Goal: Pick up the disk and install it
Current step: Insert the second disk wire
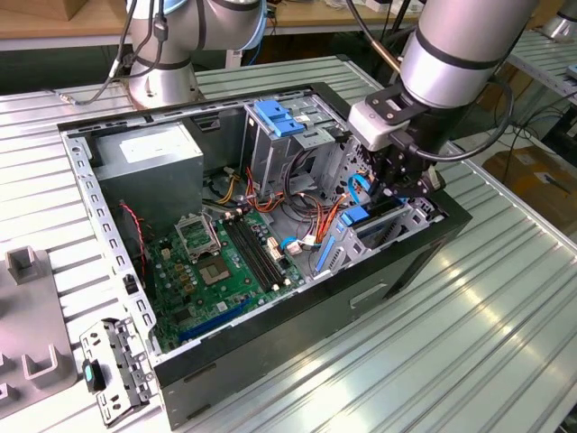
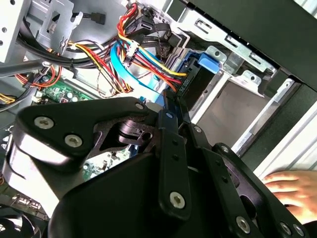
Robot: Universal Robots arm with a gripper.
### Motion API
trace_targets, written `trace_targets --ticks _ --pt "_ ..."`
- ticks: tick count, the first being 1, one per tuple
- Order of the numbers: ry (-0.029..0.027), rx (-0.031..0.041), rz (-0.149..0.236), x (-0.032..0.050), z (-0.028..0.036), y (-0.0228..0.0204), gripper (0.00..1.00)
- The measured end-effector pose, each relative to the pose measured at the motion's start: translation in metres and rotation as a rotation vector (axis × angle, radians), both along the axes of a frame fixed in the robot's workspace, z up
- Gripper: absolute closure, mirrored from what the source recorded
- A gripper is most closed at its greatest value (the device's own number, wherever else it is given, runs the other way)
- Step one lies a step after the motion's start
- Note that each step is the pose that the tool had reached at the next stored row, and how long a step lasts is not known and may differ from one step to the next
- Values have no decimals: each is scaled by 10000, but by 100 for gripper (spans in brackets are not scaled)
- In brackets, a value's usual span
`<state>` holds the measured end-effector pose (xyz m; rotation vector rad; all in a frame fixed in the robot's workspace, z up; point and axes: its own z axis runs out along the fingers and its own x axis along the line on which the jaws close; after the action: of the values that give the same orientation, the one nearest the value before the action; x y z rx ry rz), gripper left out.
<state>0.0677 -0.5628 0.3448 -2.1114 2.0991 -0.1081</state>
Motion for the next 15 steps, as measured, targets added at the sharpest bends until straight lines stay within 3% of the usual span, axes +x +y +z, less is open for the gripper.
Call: trace_targets --ticks 3,5,15 --pt "0 2 0 0 -5 -2 84" --pt "0 -36 0 1 38 -2 84" --pt "8 -38 65 4 1 -15 84"
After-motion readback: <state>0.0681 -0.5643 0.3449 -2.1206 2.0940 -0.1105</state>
